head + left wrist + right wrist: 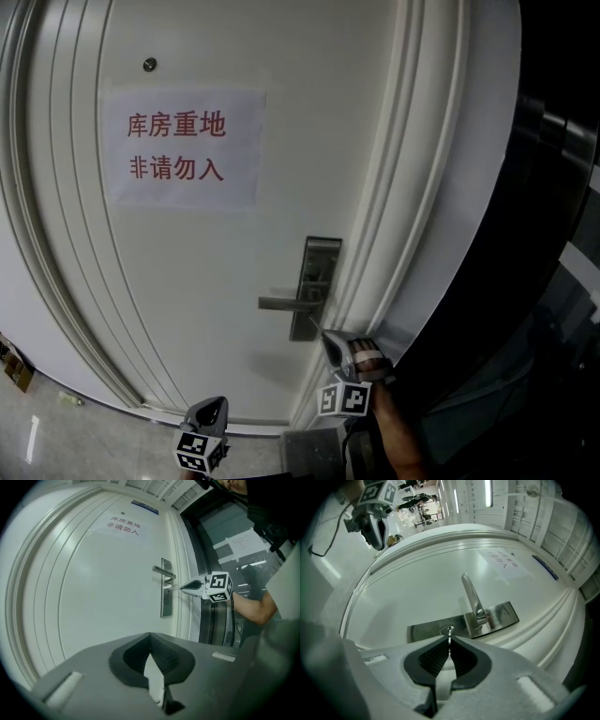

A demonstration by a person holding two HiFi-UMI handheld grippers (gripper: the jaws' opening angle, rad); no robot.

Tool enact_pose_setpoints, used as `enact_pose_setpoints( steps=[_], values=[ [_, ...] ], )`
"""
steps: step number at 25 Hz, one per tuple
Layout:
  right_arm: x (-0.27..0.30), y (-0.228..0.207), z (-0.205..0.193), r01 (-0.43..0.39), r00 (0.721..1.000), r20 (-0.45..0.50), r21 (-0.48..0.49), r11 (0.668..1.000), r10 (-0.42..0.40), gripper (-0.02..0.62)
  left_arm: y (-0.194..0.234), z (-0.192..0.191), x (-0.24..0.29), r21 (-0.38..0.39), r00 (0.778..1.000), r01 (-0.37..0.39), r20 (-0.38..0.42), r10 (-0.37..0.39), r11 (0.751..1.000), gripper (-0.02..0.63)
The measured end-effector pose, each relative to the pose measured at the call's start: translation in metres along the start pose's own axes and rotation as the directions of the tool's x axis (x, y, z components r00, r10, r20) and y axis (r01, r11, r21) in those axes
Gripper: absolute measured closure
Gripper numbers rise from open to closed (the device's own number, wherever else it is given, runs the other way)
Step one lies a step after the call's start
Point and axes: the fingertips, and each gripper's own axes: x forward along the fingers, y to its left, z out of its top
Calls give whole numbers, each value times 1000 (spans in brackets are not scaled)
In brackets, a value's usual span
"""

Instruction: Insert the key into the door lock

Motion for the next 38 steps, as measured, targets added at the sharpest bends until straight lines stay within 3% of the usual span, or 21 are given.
enact_pose_setpoints(
  steps=[18, 30, 38],
  values=[
    [22, 3, -3, -1, 996, -91, -32, 999, -2, 584, 20, -5, 1, -24, 1000, -10, -1, 10, 1000, 604],
    [25, 2, 6, -20, 974, -228, -70, 997, 4, 584, 29, -11, -2, -49, 1000, 6, 0, -6, 999, 604],
    [25, 2, 4, -15, 964, -266, -69, 998, -4, 584, 34, -14, -3, -56, 1000, 12, -3, -13, 998, 604]
  ],
)
